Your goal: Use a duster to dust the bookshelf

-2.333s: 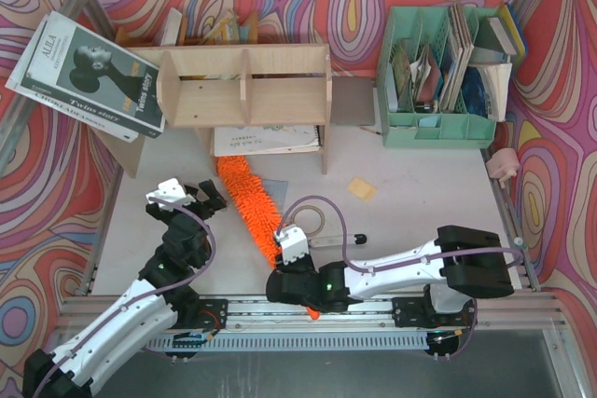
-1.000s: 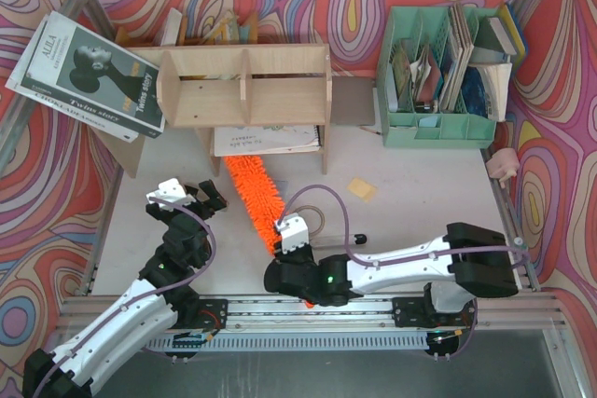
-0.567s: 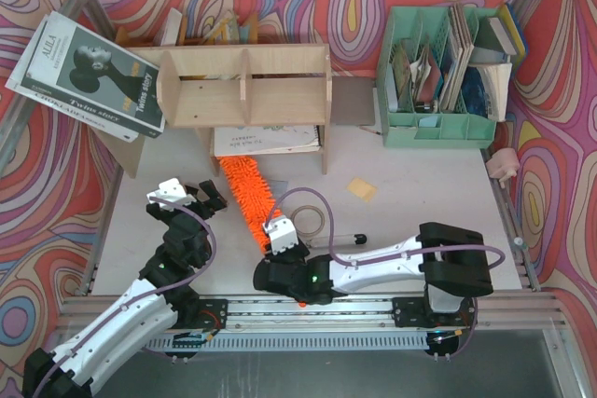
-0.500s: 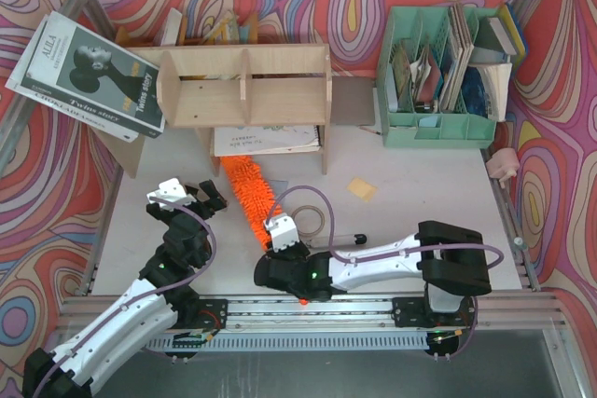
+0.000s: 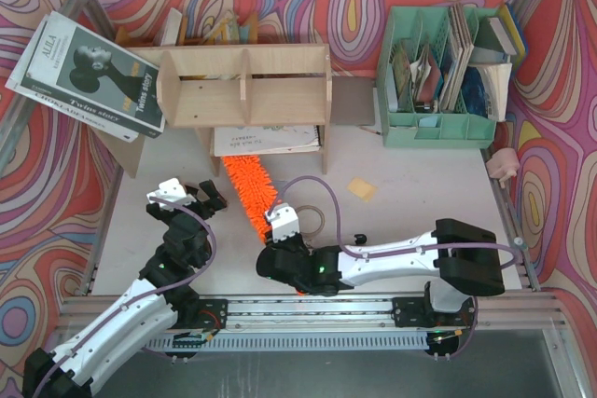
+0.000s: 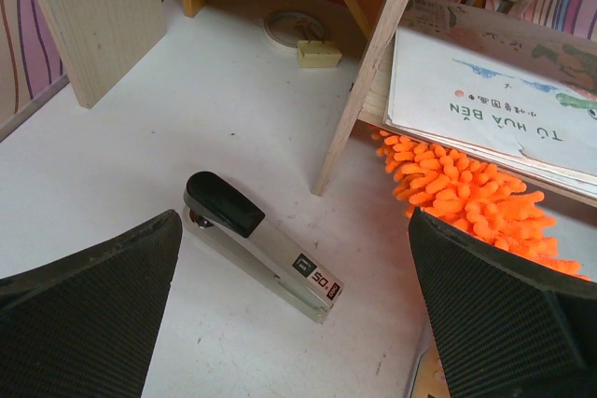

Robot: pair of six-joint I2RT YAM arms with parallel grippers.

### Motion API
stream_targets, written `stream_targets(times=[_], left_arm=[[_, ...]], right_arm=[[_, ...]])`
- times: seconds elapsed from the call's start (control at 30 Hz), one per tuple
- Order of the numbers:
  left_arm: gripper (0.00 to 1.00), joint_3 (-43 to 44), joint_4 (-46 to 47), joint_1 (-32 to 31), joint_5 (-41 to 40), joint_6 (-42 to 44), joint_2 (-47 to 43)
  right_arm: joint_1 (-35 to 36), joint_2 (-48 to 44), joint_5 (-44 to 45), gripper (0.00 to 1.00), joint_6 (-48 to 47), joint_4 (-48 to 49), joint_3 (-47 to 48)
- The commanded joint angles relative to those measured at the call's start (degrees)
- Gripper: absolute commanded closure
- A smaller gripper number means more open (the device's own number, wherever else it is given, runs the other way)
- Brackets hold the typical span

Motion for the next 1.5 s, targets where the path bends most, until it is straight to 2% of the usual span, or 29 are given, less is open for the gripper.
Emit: stream_targets(times=[0.0,0.33,0.77,1.2,1.37,1.47], left_arm=[[0.02,-0.6,1.0,-0.1,-1.1,-0.5,-0.4],[0.02,-0.6,0.8,-0.1,-1.2,-0.6,-0.4],[0.02,-0.5,0.7,-0.1,-1.2,-0.8,-0.5],[0.02,-0.5,0.7,-0.1,-1.2,-0.8,-0.6],[0.02,-0.5,0.7,-0.1,-1.2,-0.8,-0.6],[0.02,-0.5,0.7,-0.1,-1.2,-0.8,-0.6]], right_arm=[[0.0,0.8,2.2,1.0,-2.6,4.6,2.3],[-1.6,6.0,-2.2,1.0,0.3,1.3,3.2],[-1.7,-1.7,2.2,1.0,-4.8,5.5,2.0],[-2.2,8.8,-3.1,1.0,-1.9,1.1,5.4],[-2.5,7.8,-2.1,1.0,-3.5,1.3,6.0],[-2.4,4.2,-0.9,1.0,-4.7,1.8,5.9]])
